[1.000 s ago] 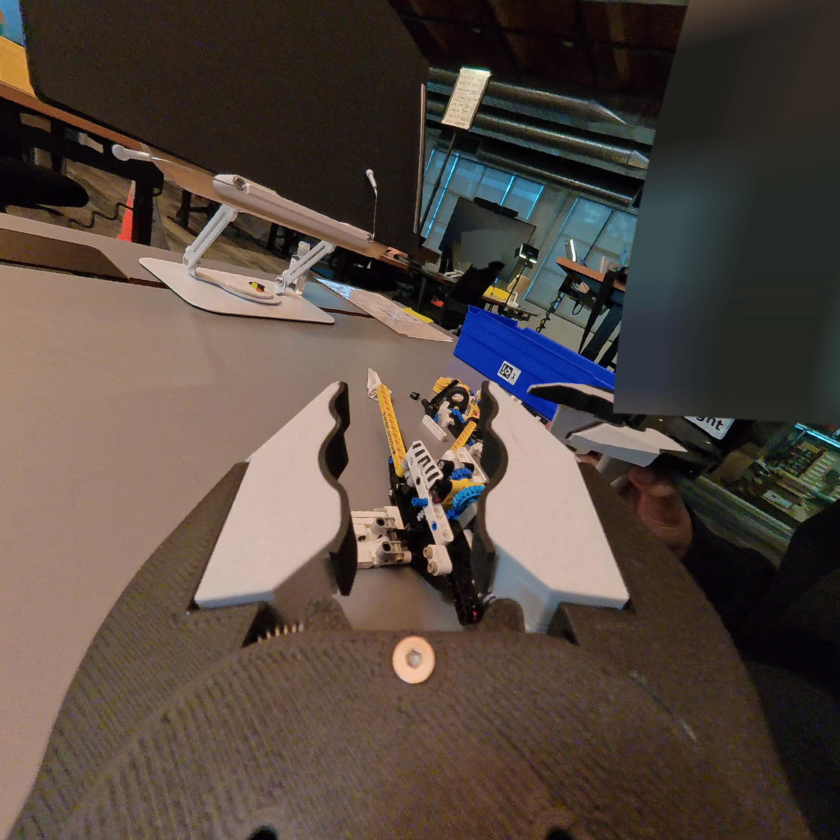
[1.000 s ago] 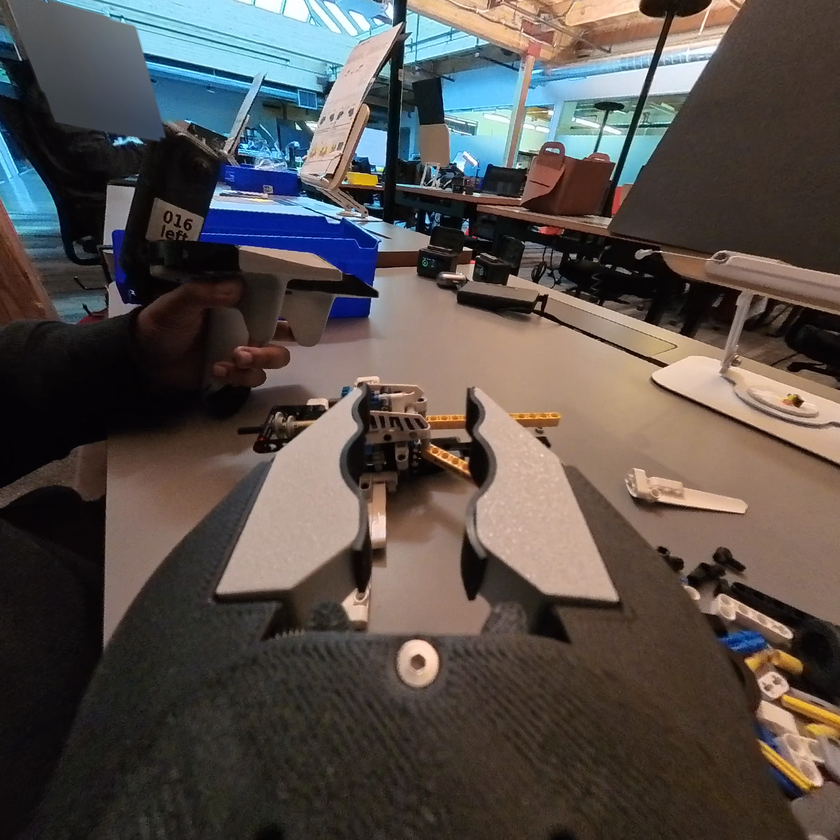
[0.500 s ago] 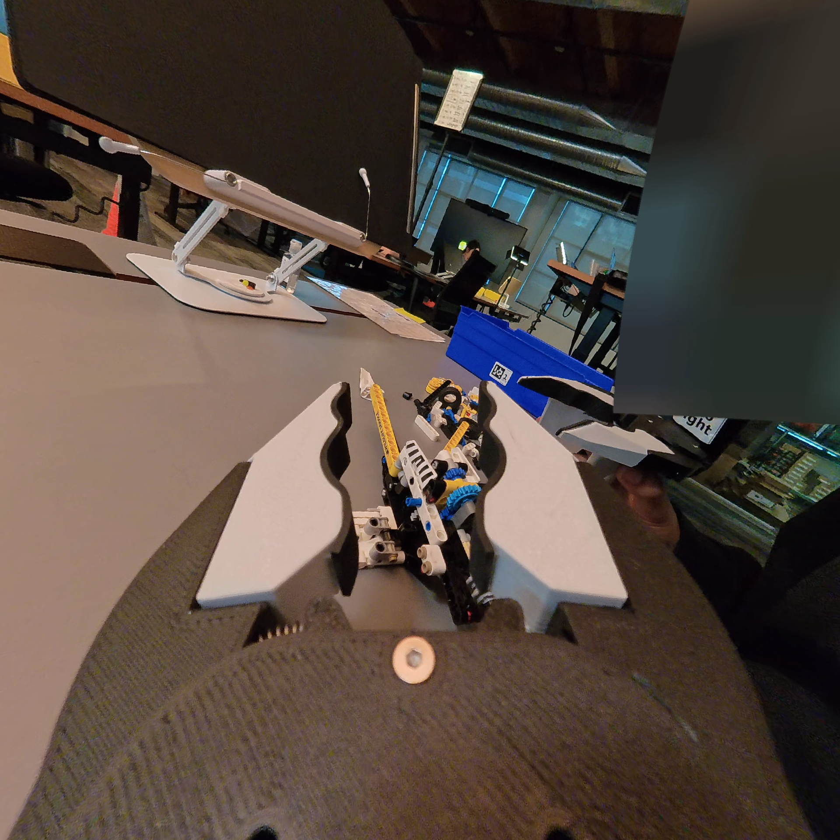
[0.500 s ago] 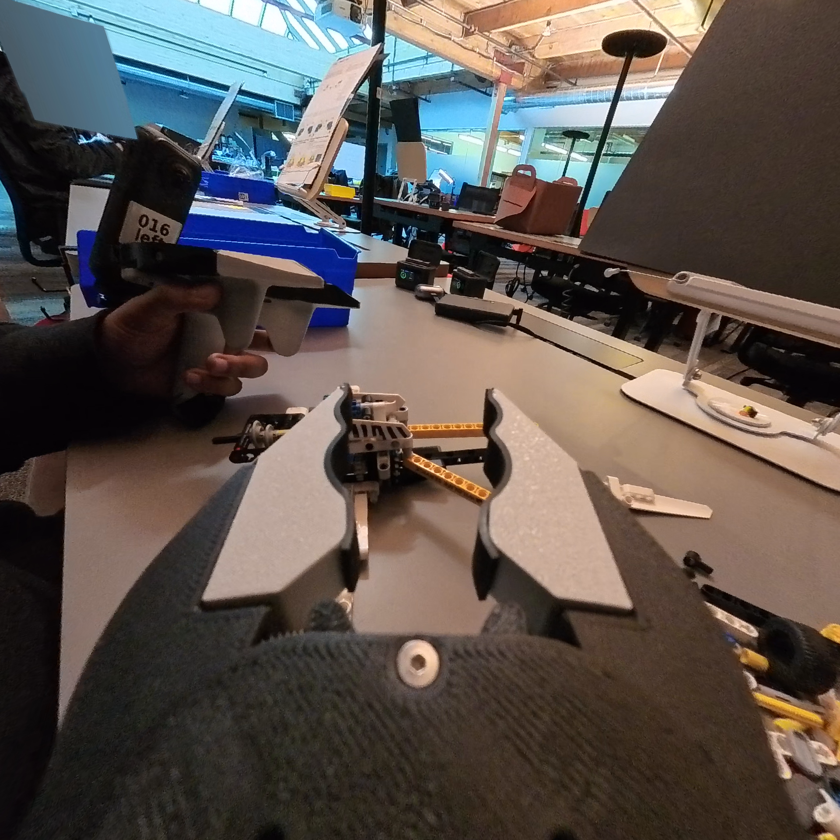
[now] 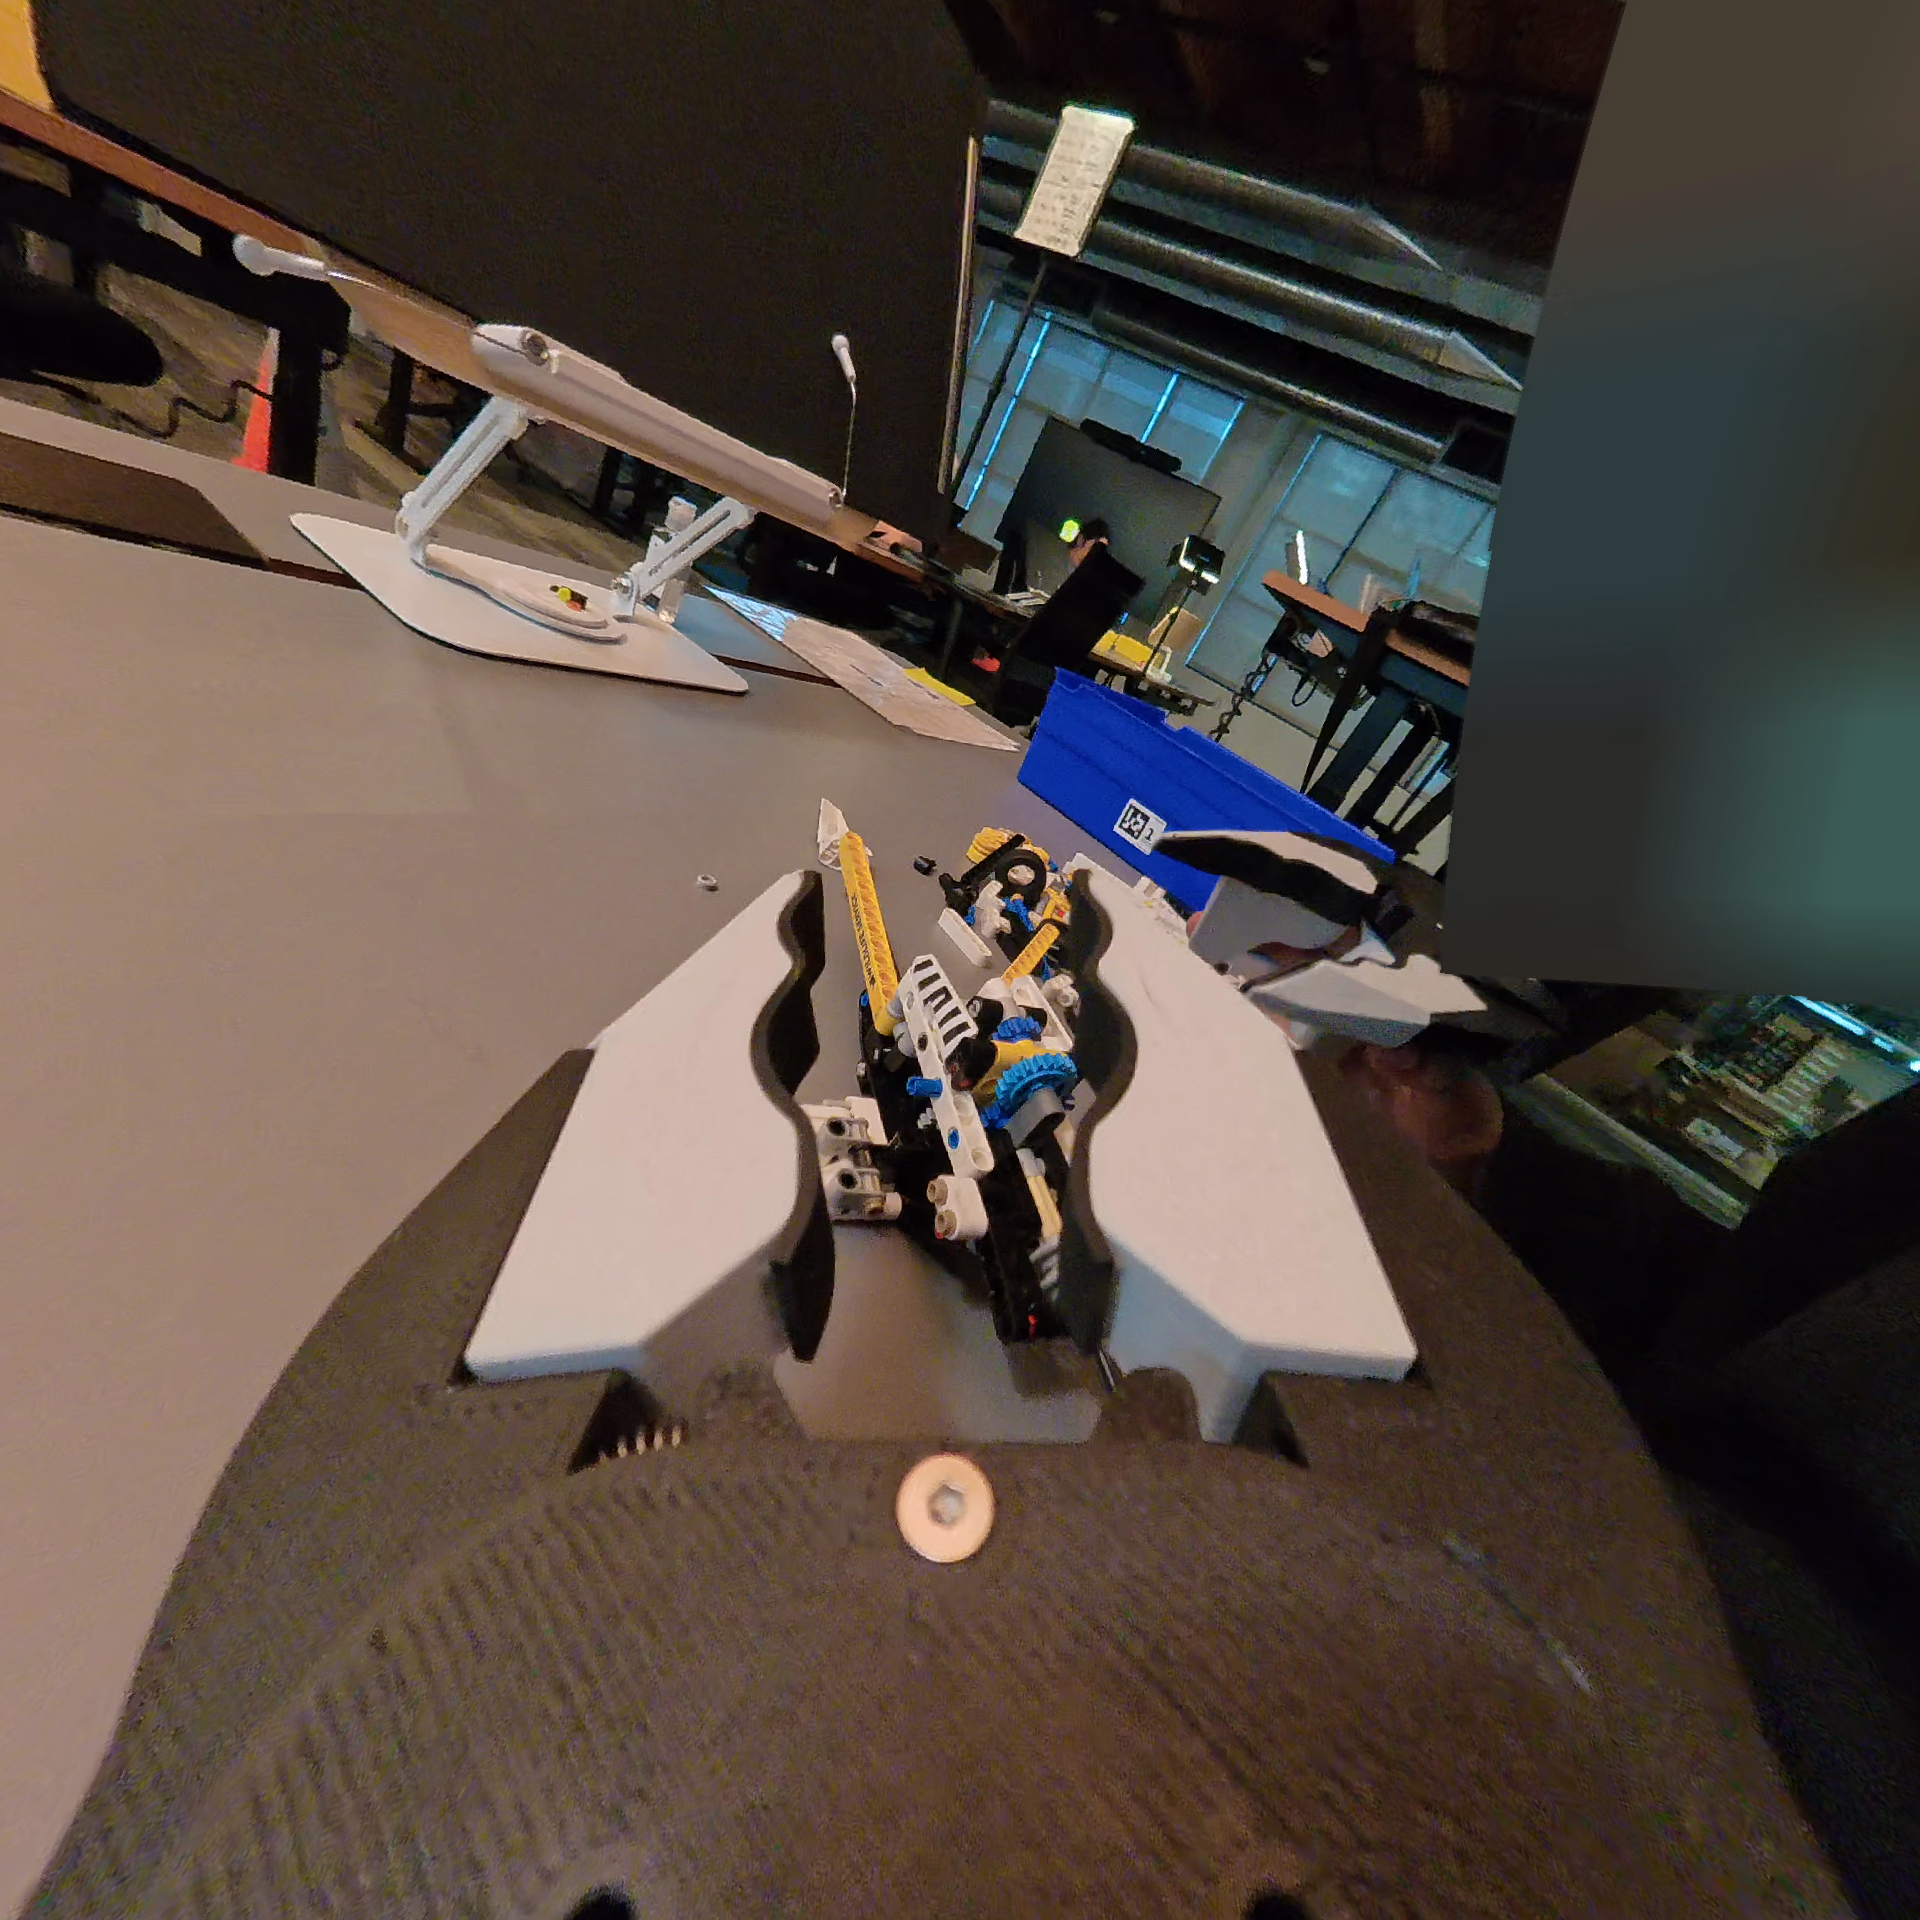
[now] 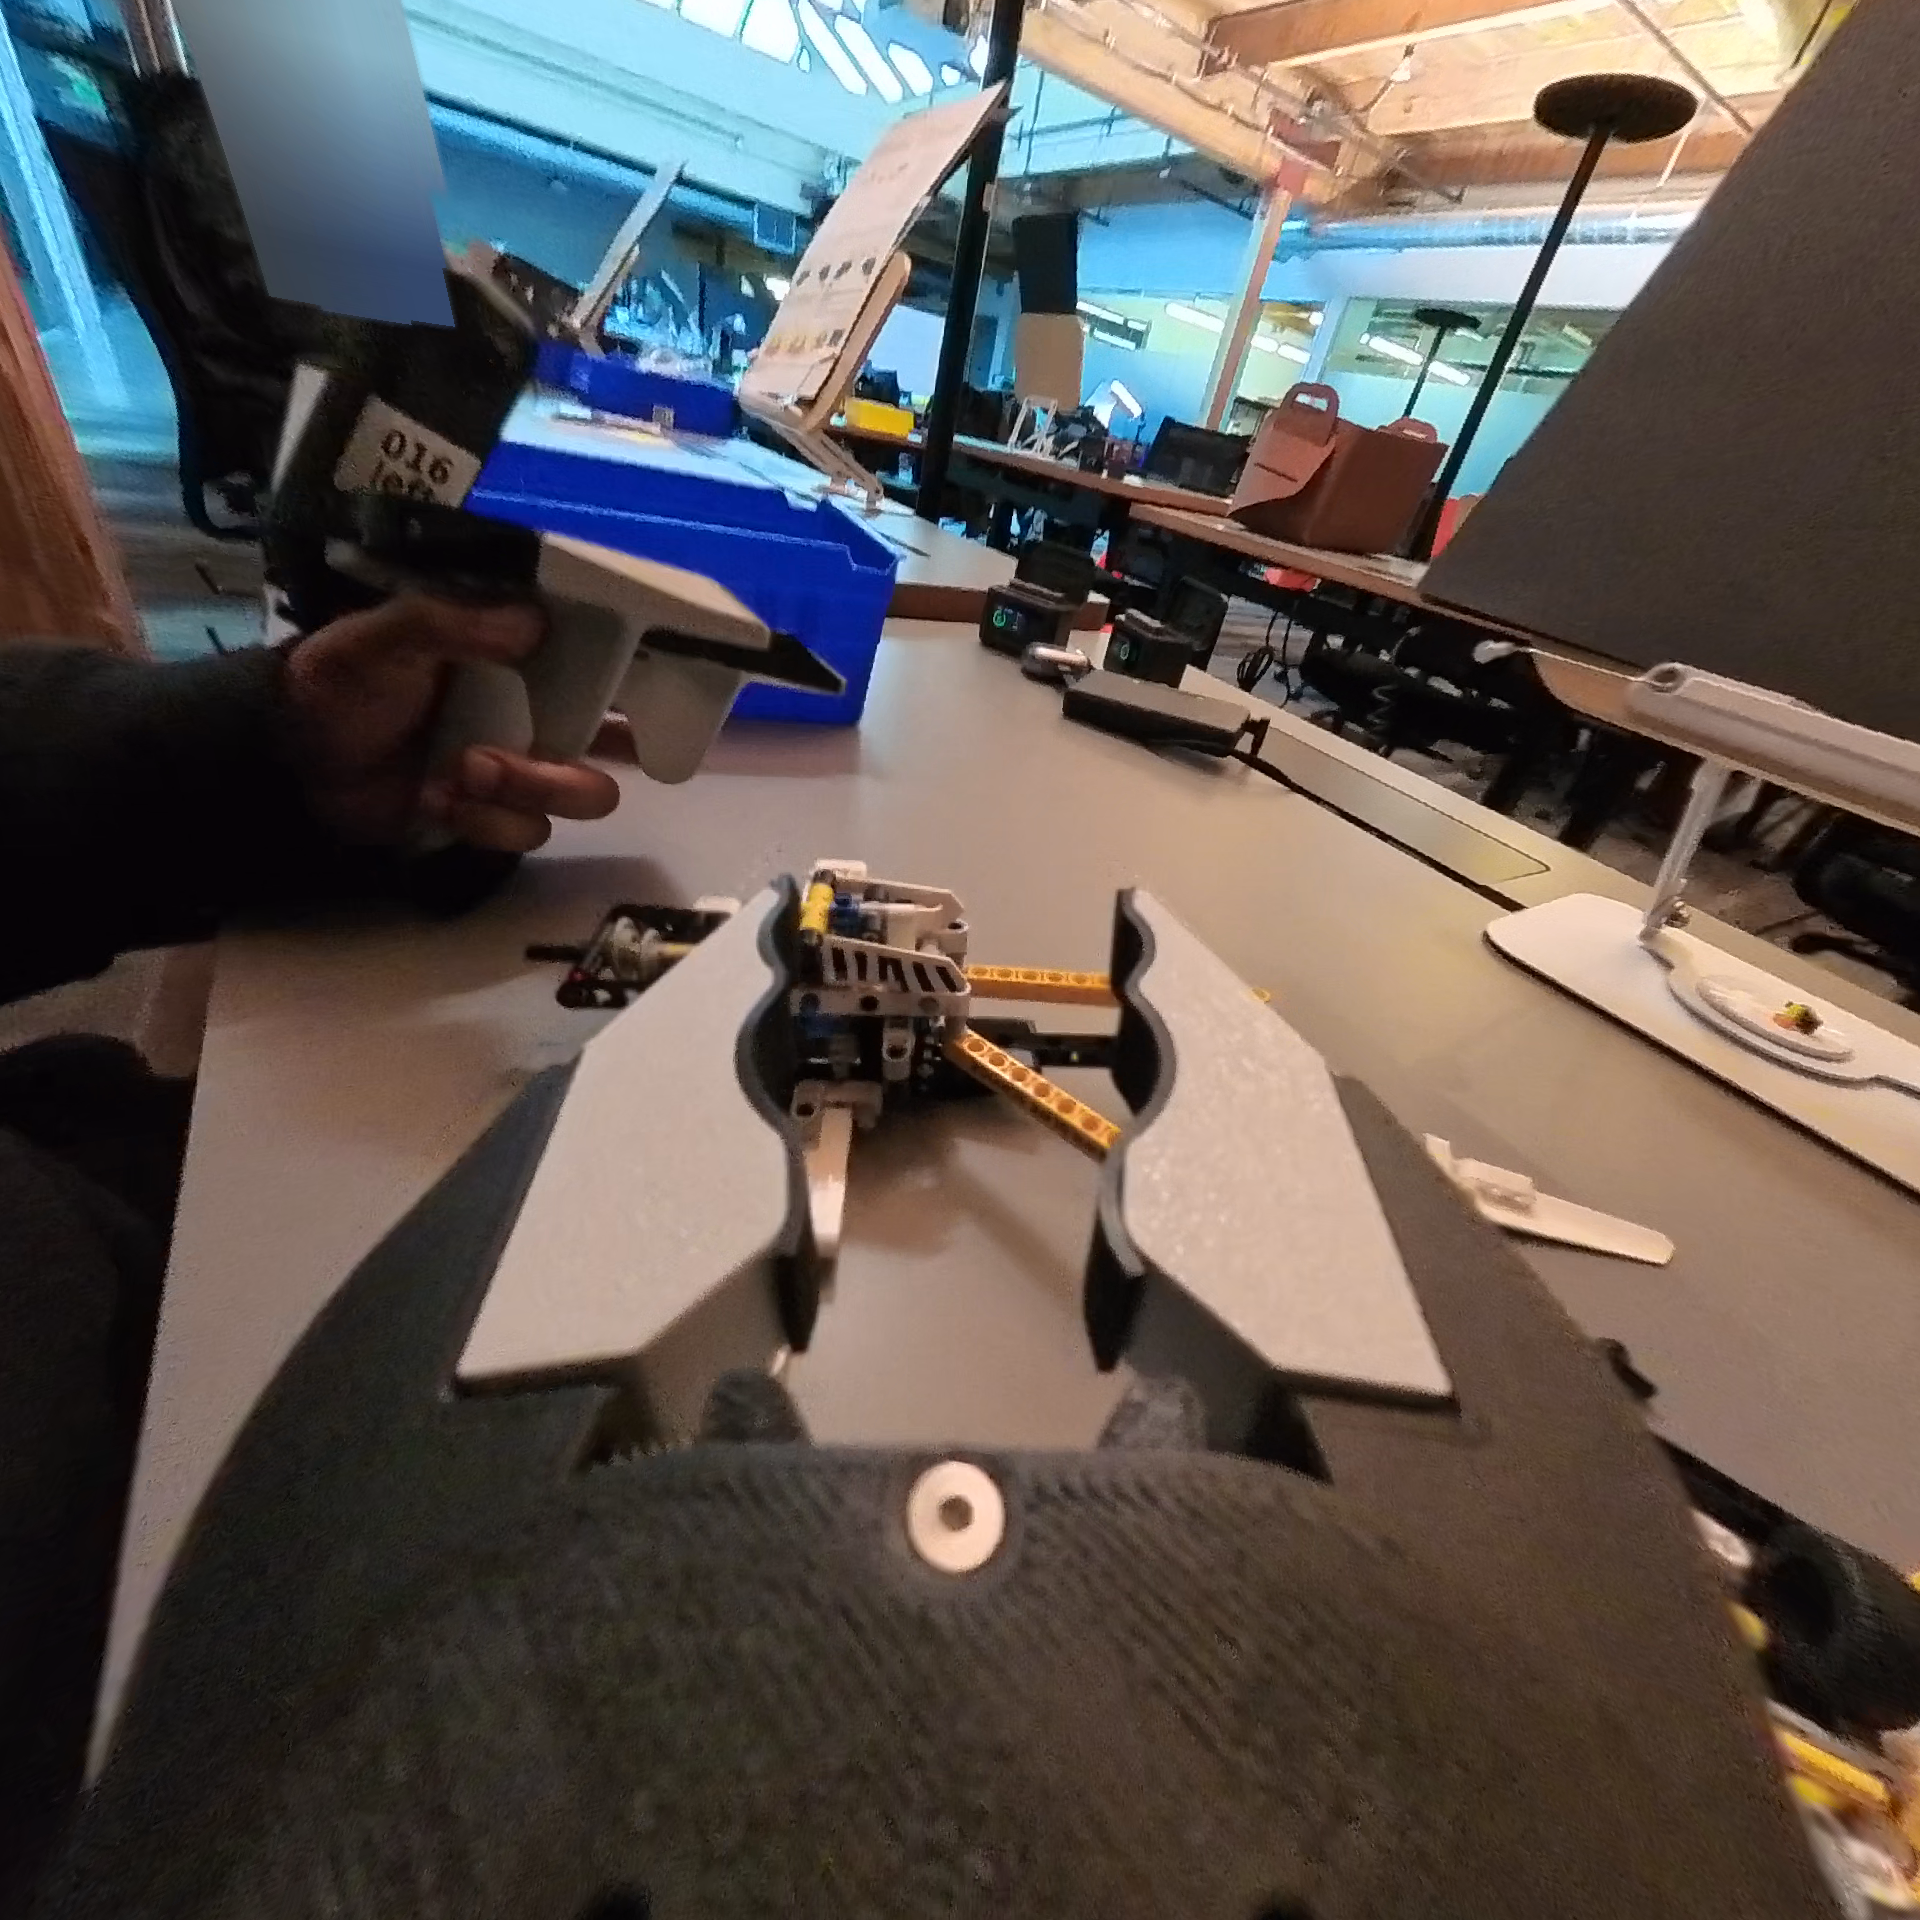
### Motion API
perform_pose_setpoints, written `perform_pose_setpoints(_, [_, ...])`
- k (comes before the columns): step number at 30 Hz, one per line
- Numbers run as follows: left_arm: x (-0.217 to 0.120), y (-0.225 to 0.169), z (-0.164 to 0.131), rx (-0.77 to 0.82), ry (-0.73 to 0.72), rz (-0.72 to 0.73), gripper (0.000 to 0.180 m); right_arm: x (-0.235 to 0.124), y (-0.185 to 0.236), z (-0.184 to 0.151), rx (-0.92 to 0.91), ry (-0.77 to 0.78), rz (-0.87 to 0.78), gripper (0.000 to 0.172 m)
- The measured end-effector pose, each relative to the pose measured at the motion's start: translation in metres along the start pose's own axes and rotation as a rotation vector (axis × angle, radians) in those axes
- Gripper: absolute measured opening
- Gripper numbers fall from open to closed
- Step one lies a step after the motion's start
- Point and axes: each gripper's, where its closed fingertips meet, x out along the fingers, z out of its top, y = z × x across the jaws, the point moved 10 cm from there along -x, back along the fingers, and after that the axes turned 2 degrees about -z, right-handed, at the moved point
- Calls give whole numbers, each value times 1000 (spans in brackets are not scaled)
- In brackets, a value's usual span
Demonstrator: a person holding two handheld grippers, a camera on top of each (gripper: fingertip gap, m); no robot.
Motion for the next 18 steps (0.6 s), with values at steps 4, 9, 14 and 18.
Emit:
perform_pose_setpoints(4, [-8,7,1,-85,-42,6,46,9,2,4,-168,109,68,63])
perform_pose_setpoints(9, [-16,18,1,-216,-111,-35,45,22,2,9,-296,152,227,48])
perform_pose_setpoints(14, [-16,21,0,-249,-116,-48,45,39,-7,13,-302,231,361,50])
perform_pose_setpoints(18, [-16,24,1,-282,-125,-51,45,53,-6,7,-408,378,450,53])
